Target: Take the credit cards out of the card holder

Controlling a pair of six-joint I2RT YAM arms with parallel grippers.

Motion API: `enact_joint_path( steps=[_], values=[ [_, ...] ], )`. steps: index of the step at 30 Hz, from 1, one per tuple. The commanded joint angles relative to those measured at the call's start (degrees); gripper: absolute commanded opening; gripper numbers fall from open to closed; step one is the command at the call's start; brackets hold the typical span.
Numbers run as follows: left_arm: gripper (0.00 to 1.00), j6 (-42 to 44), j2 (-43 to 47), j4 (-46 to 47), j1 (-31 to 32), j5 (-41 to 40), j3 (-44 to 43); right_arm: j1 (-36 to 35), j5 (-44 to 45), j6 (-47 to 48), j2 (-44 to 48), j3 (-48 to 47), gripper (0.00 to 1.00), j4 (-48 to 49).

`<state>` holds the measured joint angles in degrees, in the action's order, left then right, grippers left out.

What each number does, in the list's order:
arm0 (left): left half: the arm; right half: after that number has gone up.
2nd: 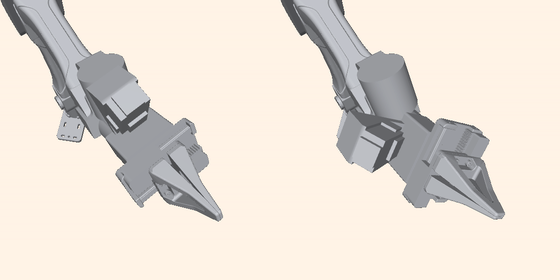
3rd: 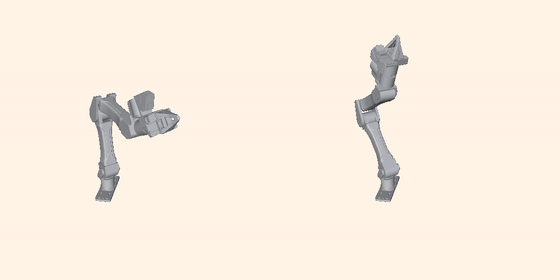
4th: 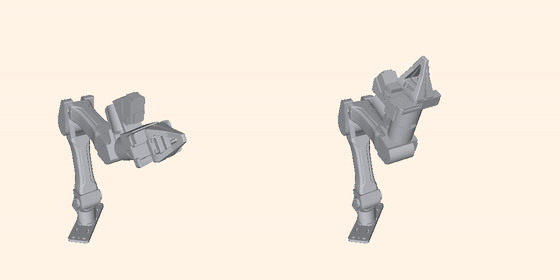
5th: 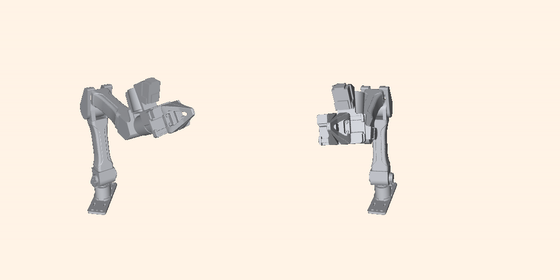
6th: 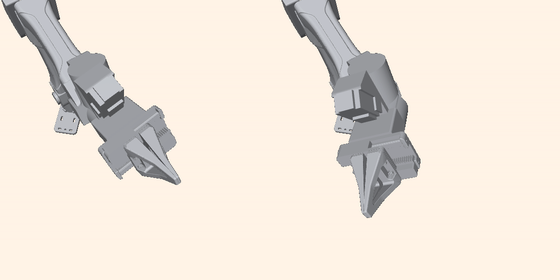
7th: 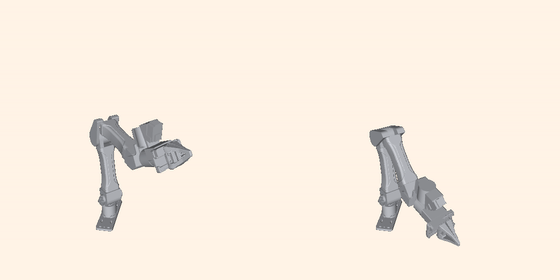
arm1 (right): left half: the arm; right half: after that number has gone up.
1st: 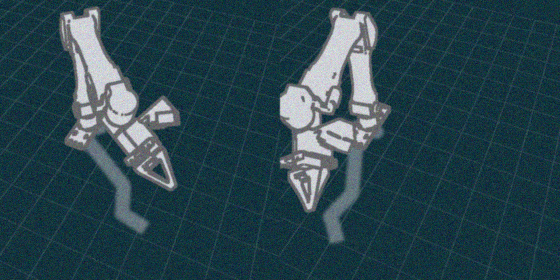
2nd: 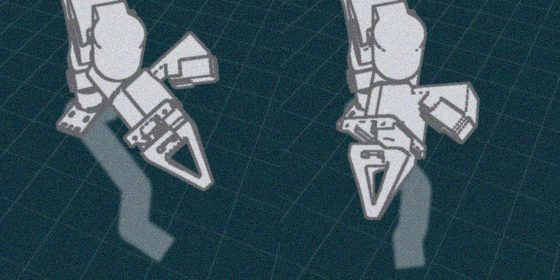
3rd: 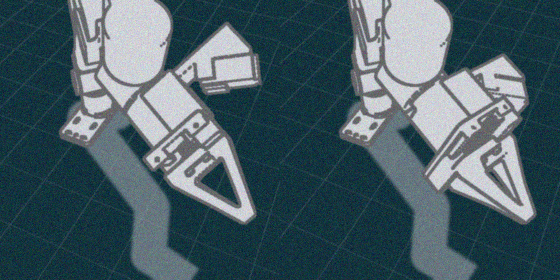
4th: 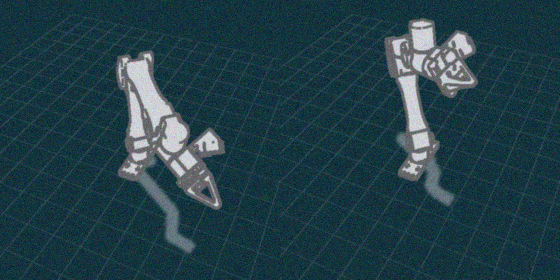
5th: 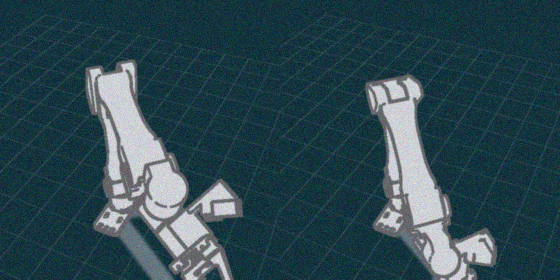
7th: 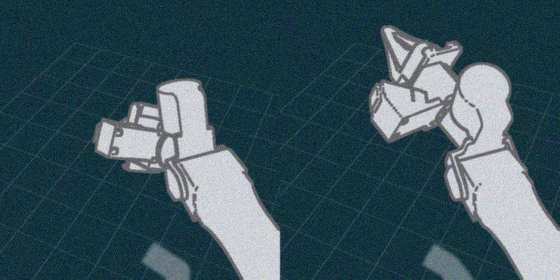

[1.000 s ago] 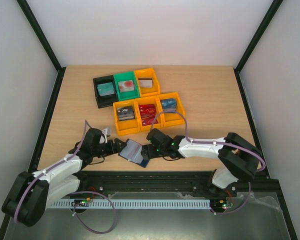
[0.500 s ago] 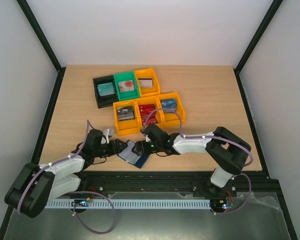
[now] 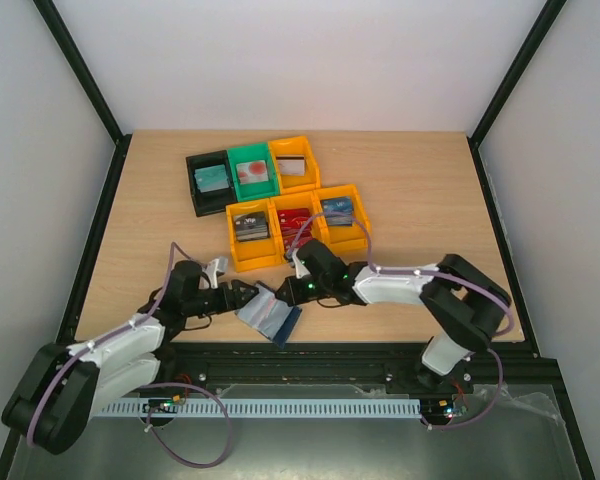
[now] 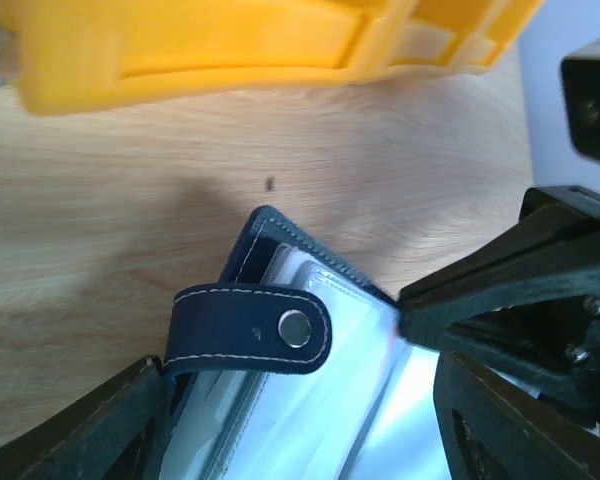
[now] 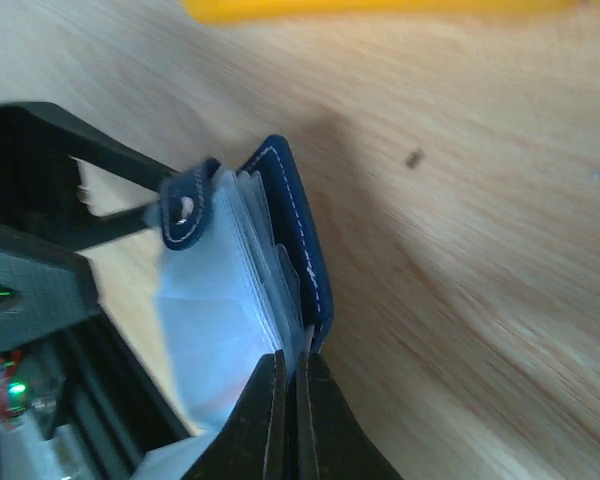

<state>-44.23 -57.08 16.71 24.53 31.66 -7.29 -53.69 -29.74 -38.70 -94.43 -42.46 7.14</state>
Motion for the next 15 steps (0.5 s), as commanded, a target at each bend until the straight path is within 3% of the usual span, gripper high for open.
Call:
enact_joint_path(
  steps=[1, 8, 12, 15],
  values=[
    [0.77, 3.6, 6.0, 0.3, -1.7, 5.3, -2.7, 1.0, -4.6, 9.0, 9.6, -1.0, 0.02, -0.9],
    [0.89, 5.3, 16.3, 1.0, -9.1, 0.4, -3.6, 3.0, -6.8, 19.4, 17.8, -2.8, 0.02, -8.5],
    [0.89, 15.1, 16.1, 5.8, -8.0, 16.2, -4.5, 3.7, -7.5, 24.7, 18.3, -7.4, 0.01, -13.1],
    [0.91, 26.7, 15.6, 0.7, -7.8, 25.6, -6.7, 4.1, -7.7, 27.6, 17.9, -11.3, 0.01, -15.9]
  ],
)
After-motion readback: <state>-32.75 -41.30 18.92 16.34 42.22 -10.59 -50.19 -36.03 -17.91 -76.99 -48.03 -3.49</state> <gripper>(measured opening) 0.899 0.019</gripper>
